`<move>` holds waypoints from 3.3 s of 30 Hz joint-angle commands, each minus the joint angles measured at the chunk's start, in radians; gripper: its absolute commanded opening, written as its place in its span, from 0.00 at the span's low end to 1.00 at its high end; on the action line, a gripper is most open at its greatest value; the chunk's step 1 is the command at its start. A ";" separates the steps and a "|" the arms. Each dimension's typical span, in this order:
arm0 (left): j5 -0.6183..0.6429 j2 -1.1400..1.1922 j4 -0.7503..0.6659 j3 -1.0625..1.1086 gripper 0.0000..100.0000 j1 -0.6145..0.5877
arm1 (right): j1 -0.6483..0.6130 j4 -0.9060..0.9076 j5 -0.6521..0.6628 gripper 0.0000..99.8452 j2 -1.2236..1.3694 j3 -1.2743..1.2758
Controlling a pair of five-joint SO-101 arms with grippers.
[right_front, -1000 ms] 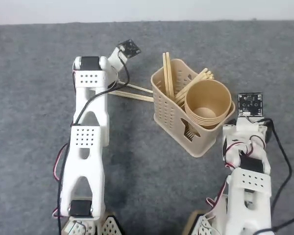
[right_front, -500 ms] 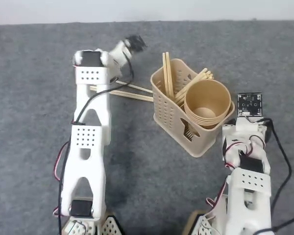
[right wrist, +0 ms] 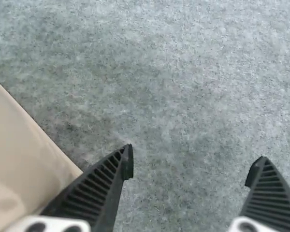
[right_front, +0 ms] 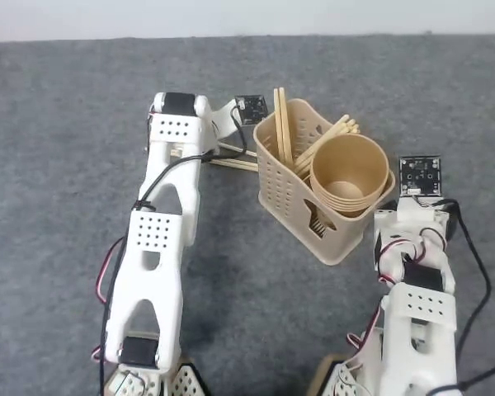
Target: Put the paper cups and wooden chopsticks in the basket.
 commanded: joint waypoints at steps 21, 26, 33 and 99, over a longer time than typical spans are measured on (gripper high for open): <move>-0.071 -0.456 -0.264 0.645 0.16 0.031 | -0.024 -0.018 0.015 0.37 -0.005 -0.006; -0.071 -0.450 -0.292 0.645 0.16 0.032 | -0.024 -0.018 0.015 0.37 -0.005 -0.006; -0.072 -0.318 -0.222 0.595 0.15 0.046 | -0.024 -0.018 0.015 0.37 -0.005 -0.006; -0.192 -1.132 -0.241 1.211 0.01 -0.149 | -0.137 -0.035 0.018 0.37 -0.007 0.015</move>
